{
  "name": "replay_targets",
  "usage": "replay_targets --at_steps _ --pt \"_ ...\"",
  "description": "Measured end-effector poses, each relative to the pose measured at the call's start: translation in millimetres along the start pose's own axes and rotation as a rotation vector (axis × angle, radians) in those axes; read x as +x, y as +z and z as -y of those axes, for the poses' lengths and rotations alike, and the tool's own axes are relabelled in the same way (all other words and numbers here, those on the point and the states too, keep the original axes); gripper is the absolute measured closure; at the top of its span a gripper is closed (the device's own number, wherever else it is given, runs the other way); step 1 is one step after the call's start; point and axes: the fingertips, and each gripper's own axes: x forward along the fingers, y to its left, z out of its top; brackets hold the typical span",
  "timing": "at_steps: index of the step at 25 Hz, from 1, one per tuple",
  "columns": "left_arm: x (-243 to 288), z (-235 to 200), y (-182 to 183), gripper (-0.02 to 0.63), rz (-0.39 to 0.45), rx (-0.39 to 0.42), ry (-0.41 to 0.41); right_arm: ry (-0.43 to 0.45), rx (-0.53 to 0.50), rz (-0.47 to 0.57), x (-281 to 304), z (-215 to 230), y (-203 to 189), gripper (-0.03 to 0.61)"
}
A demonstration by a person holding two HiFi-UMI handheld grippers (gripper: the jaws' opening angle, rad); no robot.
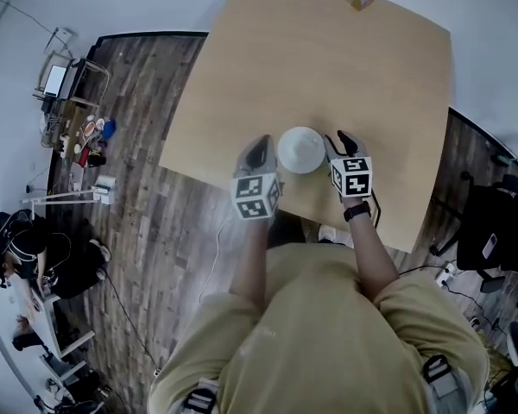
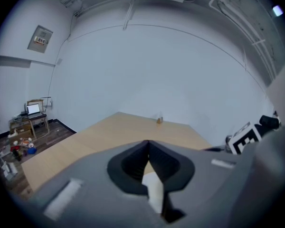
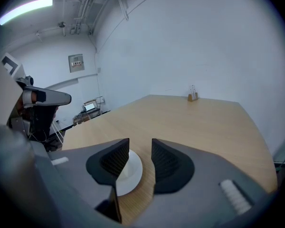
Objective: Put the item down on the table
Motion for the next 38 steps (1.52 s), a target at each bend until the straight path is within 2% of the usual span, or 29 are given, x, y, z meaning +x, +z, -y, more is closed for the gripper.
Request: replay_targets --at_steps 2,4,7,18,30,38 --pt "-6.9 7.5 4.3 0.612 0.015 0.013 0.002 0.002 -0.015 0.023 -12.6 5.5 5.5 0.443" --pt "-13.6 15.5 8.8 0.612 0.028 0.021 0.001 0.016 -0.041 0.050 -25.5 8.8 13.3 0.522" --pt "-24.1 27.9 13.7 0.612 0.047 0.031 -0.003 0.018 -0.072 0.097 -46.5 14.1 26.0 0.571" --pt "-71.9 55.1 23.3 0.612 0.121 0.050 0.014 -0.041 -0.136 0.231 -123.3 16.9 58.5 0.572" --pt "-141.7 81.9 63.7 0.612 0.287 0.115 0.048 -0.037 -0.193 0.442 -218.7 -7.7 109.4 0.572" --pt "-172.0 102.8 76.1 0.612 0.332 0.171 0.063 -0.063 -0.195 0.502 -269.2 -9.5 116.7 0.572"
